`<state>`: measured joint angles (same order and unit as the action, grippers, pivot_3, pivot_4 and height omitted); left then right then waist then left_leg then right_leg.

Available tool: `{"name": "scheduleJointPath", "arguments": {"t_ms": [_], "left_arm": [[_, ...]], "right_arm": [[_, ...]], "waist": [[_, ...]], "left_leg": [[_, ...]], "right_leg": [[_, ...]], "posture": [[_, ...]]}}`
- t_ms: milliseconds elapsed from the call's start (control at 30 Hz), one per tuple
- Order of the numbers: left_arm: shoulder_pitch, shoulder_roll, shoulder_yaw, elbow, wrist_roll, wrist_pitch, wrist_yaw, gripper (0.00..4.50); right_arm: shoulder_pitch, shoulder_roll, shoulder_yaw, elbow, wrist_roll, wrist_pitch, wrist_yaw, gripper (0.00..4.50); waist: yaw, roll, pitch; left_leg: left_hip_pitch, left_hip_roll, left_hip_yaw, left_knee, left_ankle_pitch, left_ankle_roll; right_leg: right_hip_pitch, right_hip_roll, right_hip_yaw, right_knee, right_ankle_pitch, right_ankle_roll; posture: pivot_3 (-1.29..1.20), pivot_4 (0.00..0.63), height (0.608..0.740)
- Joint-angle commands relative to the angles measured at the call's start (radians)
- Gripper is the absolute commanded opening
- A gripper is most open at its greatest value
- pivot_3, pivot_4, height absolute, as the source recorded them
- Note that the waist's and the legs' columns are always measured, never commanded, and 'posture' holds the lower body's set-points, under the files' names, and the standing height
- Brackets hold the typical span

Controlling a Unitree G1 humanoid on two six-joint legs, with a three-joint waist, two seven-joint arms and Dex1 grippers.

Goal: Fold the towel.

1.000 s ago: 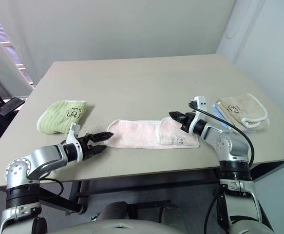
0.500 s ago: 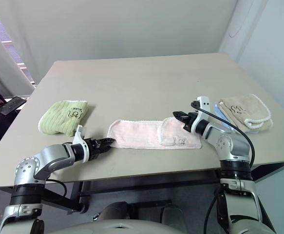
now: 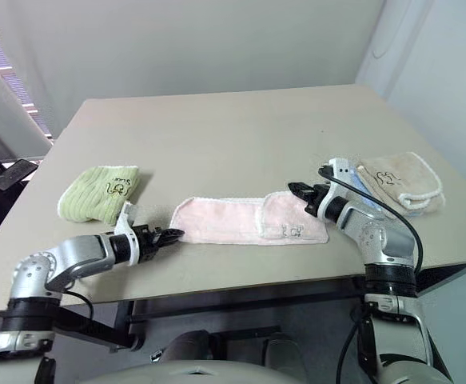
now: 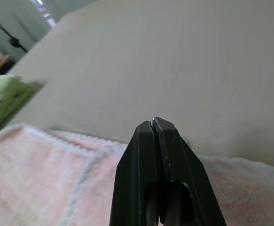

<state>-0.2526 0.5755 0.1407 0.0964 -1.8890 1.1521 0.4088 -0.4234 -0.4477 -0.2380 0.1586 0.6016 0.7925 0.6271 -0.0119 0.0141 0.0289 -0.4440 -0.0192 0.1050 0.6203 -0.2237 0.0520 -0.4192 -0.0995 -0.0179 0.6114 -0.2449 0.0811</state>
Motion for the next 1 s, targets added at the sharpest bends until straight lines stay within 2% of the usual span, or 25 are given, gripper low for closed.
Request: {"name": "scheduleJointPath", "arguments": {"t_ms": [33, 167, 300, 433, 567, 800, 1000], "left_arm": [[-0.095, 0.061, 0.011, -0.006, 0.061, 0.050, -0.156, 0.04], [-0.204, 0.106, -0.009, 0.027, 0.178, 0.102, -0.336, 0.04], [-0.343, 0.077, -0.050, 0.045, 0.278, 0.146, -0.490, 0.04], [-0.494, -0.033, -0.098, 0.112, 0.352, 0.176, -0.608, 0.04], [-0.574, -0.120, -0.206, 0.122, 0.518, 0.187, -0.766, 0.04], [-0.673, -0.286, -0.408, 0.189, 0.822, 0.069, -1.080, 0.04], [-0.742, -0.443, -0.534, 0.397, 1.067, -0.079, -1.291, 0.04]], "right_arm": [[0.017, -0.042, -0.043, -0.151, 0.100, 0.038, 0.077, 0.00], [0.059, -0.083, -0.078, -0.235, 0.174, 0.081, 0.116, 0.00], [0.119, -0.131, -0.101, -0.272, 0.197, 0.098, 0.128, 0.00], [0.209, -0.183, -0.120, -0.304, 0.174, 0.085, 0.128, 0.00], [0.281, -0.209, -0.154, -0.338, 0.175, 0.074, 0.115, 0.00], [0.391, -0.208, -0.267, -0.394, 0.186, 0.073, 0.050, 0.00], [0.481, -0.185, -0.347, -0.452, 0.195, 0.067, -0.027, 0.00]], "waist": [[0.000, 0.000, 0.000], [-0.001, -0.001, 0.000], [0.003, -0.002, 0.001], [0.004, -0.003, 0.002], [0.000, -0.005, 0.003], [0.000, -0.007, 0.005], [0.003, -0.007, 0.006]], "left_leg": [[0.000, 0.000, 0.000, -0.001, 0.000, 0.000], [0.000, 0.000, 0.002, -0.004, 0.000, -0.001], [0.000, 0.000, 0.002, -0.004, 0.001, -0.002], [0.000, 0.000, 0.002, -0.004, 0.001, -0.002], [0.000, -0.001, 0.004, -0.004, 0.001, -0.001], [0.000, -0.001, 0.003, -0.001, 0.001, -0.001], [-0.001, -0.001, 0.002, 0.007, -0.002, 0.004]], "right_leg": [[-0.001, 0.000, 0.000, 0.000, 0.000, 0.000], [-0.004, -0.001, -0.002, -0.001, 0.000, 0.000], [-0.005, -0.005, -0.012, -0.001, 0.000, 0.000], [-0.005, -0.008, -0.014, -0.002, 0.000, 0.000], [-0.001, -0.009, -0.015, -0.002, 0.000, 0.000], [-0.001, -0.009, -0.016, -0.001, 0.000, 0.000], [-0.001, -0.010, -0.018, -0.002, 0.000, 0.000]], "posture": [[0.00, 0.000, 0.730], [0.00, 0.000, 0.730], [0.00, 0.000, 0.730], [0.00, 0.000, 0.730], [0.00, 0.000, 0.730], [0.00, 0.000, 0.730], [0.00, 0.000, 0.730]]}}
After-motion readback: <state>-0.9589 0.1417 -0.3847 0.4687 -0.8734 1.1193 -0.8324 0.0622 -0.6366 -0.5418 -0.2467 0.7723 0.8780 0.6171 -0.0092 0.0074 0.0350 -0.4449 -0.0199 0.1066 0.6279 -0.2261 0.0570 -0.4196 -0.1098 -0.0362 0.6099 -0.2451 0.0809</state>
